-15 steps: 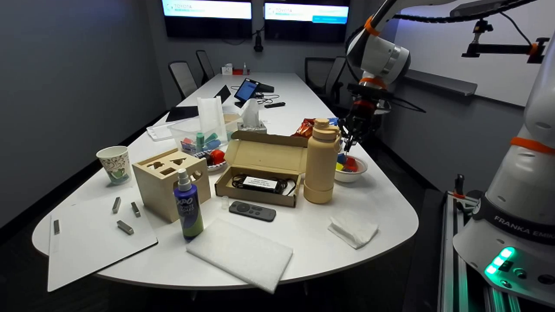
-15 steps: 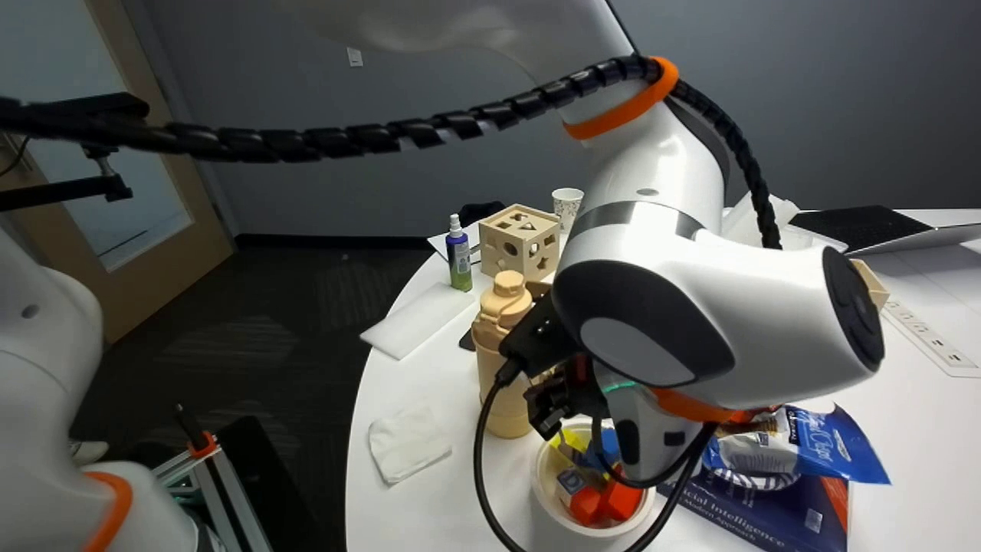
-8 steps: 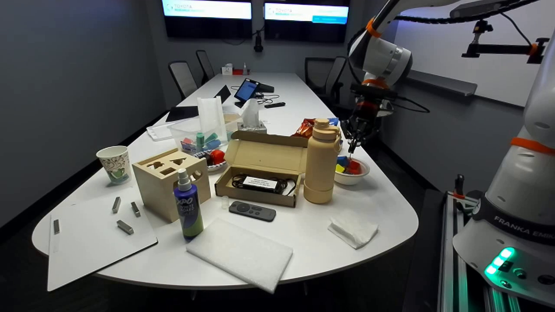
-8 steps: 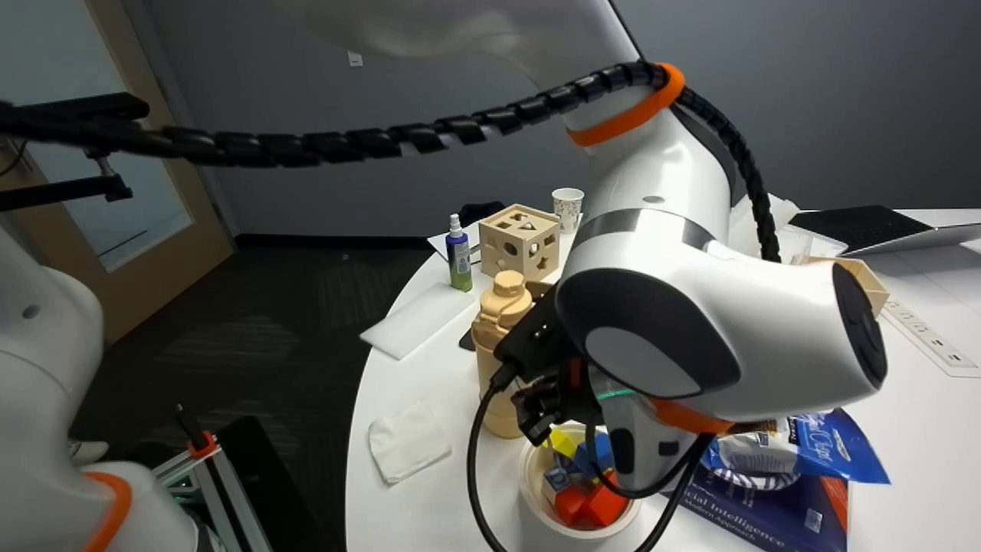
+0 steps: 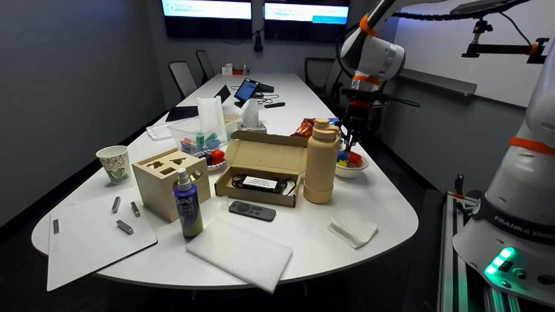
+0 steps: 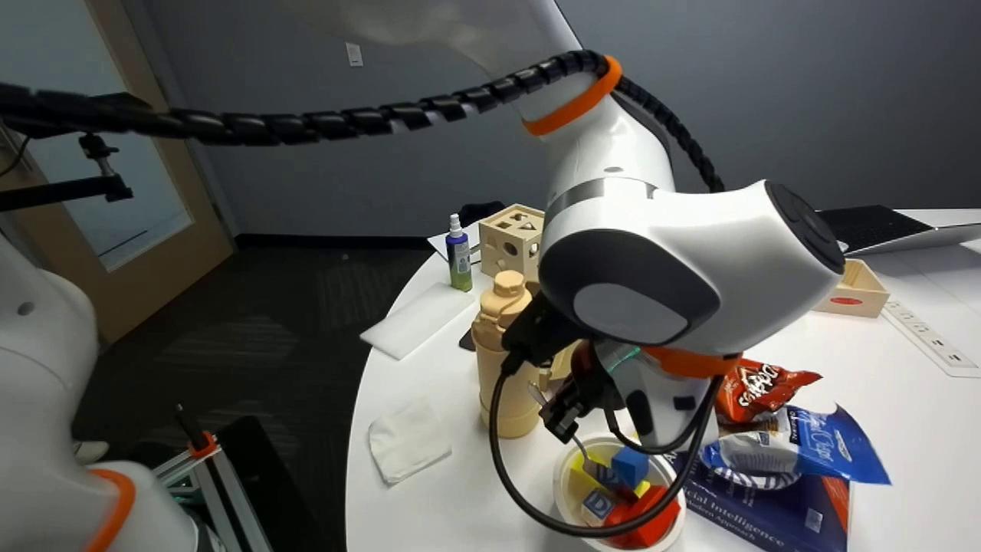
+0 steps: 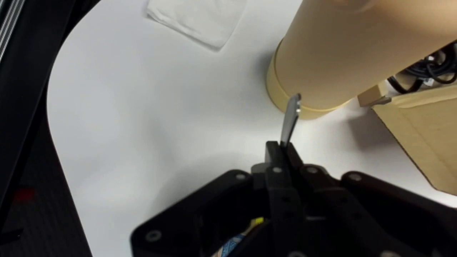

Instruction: Stir the white bowl with the metal spoon

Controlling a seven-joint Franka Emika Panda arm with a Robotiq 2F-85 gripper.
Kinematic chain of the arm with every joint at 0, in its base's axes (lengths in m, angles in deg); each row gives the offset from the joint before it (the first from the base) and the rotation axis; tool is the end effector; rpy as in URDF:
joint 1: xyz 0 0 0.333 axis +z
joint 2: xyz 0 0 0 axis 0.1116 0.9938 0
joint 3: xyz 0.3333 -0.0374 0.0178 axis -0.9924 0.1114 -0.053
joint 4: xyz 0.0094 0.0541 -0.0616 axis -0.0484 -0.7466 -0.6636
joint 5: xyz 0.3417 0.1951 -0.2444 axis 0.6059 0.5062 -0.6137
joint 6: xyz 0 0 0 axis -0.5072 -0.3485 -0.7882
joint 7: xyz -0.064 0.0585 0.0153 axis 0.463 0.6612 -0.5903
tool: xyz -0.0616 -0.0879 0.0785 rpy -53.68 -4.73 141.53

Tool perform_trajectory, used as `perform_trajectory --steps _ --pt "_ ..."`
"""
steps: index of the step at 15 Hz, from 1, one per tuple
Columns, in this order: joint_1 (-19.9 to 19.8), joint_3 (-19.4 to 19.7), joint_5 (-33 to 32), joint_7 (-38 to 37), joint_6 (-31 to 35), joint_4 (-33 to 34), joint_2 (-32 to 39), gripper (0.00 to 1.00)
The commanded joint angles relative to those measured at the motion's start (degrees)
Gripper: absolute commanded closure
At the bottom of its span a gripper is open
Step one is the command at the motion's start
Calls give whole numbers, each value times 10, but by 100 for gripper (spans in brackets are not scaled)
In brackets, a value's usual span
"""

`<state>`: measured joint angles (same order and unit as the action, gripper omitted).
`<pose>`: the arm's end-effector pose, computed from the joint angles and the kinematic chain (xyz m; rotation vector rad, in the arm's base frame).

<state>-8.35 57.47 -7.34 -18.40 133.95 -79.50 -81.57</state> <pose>0.4333 -0.2225 0.1884 -2.1591 1.6834 0.4948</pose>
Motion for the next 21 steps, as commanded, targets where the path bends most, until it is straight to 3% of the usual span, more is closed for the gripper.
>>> perform_trajectory --steps 1,5,7,11,21 --pt "-6 -10 97 73 -18 -19 -33 99" --pt "-12 -2 167 120 -99 -13 -25 99" --pt "-13 3 147 106 -115 -11 -21 99" --pt "-7 6 99 75 -72 -19 -27 99" --pt "-25 12 123 278 -53 -52 -26 99"
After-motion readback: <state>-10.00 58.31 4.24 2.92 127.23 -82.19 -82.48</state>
